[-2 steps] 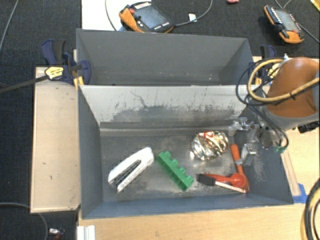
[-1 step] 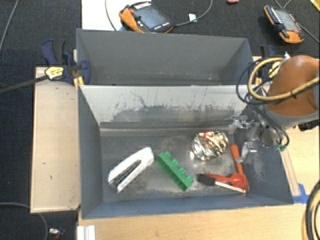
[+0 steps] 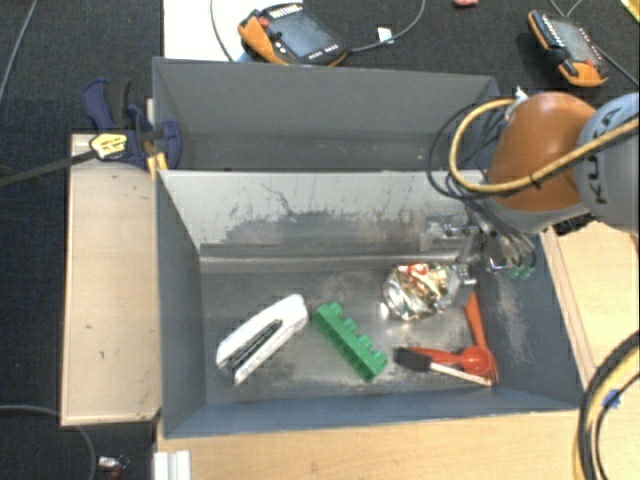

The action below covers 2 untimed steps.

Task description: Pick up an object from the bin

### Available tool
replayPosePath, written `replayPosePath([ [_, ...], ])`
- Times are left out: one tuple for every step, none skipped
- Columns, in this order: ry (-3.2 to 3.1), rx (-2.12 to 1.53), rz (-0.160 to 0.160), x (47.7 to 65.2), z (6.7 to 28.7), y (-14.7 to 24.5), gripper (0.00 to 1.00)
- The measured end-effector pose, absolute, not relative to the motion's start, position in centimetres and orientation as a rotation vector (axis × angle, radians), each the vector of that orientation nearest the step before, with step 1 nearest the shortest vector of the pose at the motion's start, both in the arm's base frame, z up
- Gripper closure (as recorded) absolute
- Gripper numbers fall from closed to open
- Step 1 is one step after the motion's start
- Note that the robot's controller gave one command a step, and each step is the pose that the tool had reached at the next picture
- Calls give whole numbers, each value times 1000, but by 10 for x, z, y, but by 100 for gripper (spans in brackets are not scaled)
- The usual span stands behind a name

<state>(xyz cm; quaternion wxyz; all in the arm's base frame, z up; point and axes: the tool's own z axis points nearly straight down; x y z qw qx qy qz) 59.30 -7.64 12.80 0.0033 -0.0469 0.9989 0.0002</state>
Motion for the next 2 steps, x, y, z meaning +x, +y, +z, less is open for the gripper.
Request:
replayPosePath([
  [3130,-137,-5,592,133,-74,0],
  [3131,-106,-2,592,118,-96,0],
])
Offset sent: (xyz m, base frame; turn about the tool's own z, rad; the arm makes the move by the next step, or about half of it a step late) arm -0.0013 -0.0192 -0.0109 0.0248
